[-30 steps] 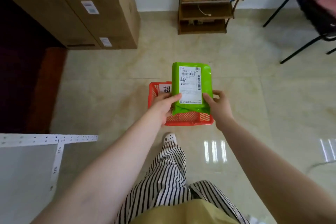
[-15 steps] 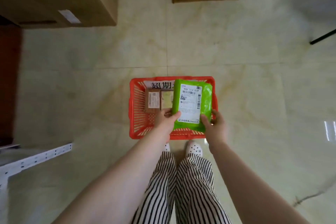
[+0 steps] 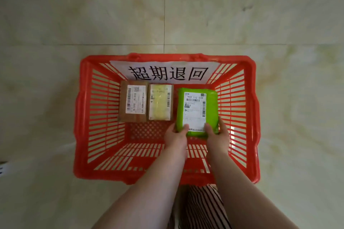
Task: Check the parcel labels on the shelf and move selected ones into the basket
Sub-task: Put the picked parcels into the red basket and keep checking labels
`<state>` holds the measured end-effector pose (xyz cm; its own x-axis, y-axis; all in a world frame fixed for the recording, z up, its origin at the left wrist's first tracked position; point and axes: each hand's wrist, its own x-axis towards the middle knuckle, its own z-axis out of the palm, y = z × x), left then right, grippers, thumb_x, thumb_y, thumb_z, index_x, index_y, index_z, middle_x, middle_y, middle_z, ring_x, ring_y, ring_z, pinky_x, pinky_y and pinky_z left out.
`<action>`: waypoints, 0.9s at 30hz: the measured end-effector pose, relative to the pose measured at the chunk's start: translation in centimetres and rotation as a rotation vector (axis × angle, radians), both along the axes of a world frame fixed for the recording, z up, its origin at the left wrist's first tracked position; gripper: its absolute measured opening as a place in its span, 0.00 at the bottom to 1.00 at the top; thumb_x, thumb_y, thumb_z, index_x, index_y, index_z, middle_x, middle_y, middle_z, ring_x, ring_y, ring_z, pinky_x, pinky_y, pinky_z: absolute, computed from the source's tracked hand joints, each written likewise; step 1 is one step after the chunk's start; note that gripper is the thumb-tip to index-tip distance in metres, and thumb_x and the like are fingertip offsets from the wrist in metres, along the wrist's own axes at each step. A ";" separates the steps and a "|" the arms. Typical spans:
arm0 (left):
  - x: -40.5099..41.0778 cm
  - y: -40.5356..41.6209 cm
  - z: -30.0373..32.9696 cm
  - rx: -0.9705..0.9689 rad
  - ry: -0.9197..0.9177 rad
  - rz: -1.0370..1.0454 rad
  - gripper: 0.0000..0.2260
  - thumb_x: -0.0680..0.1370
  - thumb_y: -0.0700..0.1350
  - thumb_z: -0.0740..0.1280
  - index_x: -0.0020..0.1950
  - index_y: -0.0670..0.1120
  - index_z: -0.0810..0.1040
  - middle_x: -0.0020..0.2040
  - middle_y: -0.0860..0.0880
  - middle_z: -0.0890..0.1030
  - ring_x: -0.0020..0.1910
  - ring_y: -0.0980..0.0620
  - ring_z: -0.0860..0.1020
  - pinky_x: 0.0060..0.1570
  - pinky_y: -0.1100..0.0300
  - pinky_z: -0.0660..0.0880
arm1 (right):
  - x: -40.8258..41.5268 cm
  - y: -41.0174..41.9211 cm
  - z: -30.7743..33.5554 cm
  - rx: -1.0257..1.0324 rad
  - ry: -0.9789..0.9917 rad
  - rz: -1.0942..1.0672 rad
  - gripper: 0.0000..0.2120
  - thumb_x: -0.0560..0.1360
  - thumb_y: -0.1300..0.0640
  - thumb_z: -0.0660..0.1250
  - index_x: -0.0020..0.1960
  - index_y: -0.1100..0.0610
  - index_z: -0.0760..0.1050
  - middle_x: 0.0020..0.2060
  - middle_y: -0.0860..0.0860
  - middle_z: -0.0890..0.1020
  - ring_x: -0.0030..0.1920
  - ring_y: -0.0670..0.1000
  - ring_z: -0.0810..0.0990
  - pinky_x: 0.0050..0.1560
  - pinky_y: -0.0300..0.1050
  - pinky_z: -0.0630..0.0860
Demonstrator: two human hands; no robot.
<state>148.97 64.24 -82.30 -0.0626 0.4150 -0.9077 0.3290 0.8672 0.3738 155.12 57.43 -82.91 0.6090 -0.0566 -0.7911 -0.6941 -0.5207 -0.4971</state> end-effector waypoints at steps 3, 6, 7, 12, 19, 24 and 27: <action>0.3 -0.4 -2.3 0.012 0.038 0.046 0.14 0.75 0.44 0.72 0.59 0.43 0.80 0.54 0.45 0.83 0.53 0.43 0.81 0.58 0.48 0.77 | -0.4 0.6 -2.2 -0.042 0.033 -0.167 0.29 0.74 0.55 0.74 0.72 0.54 0.68 0.62 0.53 0.78 0.62 0.57 0.79 0.63 0.59 0.76; 0.7 -0.3 -3.5 0.042 0.067 0.064 0.15 0.75 0.45 0.72 0.60 0.42 0.79 0.54 0.43 0.82 0.53 0.43 0.80 0.57 0.47 0.77 | -0.9 1.4 -3.9 -0.071 0.099 -0.359 0.32 0.70 0.51 0.77 0.68 0.60 0.70 0.58 0.55 0.80 0.57 0.59 0.81 0.60 0.58 0.79; 0.9 -0.2 -3.8 0.041 0.055 0.075 0.15 0.76 0.45 0.72 0.61 0.42 0.79 0.55 0.43 0.82 0.53 0.42 0.81 0.57 0.46 0.77 | -1.0 1.7 -4.4 -0.059 0.126 -0.387 0.32 0.69 0.50 0.78 0.66 0.61 0.72 0.57 0.56 0.82 0.55 0.59 0.82 0.57 0.58 0.80; 1.4 0.3 -5.9 -0.011 0.056 0.089 0.16 0.75 0.47 0.72 0.60 0.43 0.80 0.54 0.41 0.83 0.51 0.40 0.82 0.55 0.43 0.79 | -1.1 2.1 -7.8 0.028 0.249 -0.374 0.18 0.68 0.50 0.78 0.53 0.58 0.78 0.47 0.59 0.86 0.44 0.61 0.86 0.49 0.63 0.82; 2.1 0.8 -7.3 -0.037 0.130 0.162 0.21 0.73 0.48 0.74 0.61 0.39 0.76 0.57 0.41 0.81 0.53 0.41 0.81 0.55 0.46 0.79 | 0.5 2.6 -7.7 0.072 0.392 -0.383 0.13 0.76 0.59 0.71 0.57 0.65 0.77 0.47 0.63 0.84 0.32 0.56 0.84 0.25 0.46 0.80; 2.3 1.1 -5.8 -0.103 0.118 0.126 0.26 0.74 0.50 0.73 0.66 0.38 0.71 0.60 0.41 0.78 0.51 0.43 0.78 0.37 0.57 0.75 | 0.7 2.3 -7.0 0.073 0.421 -0.365 0.17 0.75 0.56 0.73 0.58 0.64 0.77 0.45 0.60 0.85 0.35 0.56 0.85 0.26 0.45 0.80; 2.1 1.2 -5.1 -0.137 0.153 0.076 0.27 0.72 0.52 0.74 0.64 0.38 0.73 0.58 0.41 0.80 0.53 0.41 0.81 0.40 0.54 0.79 | 0.3 2.4 -5.2 0.102 0.443 -0.348 0.18 0.77 0.56 0.70 0.64 0.64 0.75 0.49 0.58 0.83 0.42 0.55 0.84 0.41 0.49 0.81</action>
<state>151.08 65.44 -87.42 -0.2300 0.2772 -0.9329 0.3044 0.9310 0.2016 155.41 59.78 -88.07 0.1767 -0.1045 -0.9787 -0.9697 -0.1889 -0.1549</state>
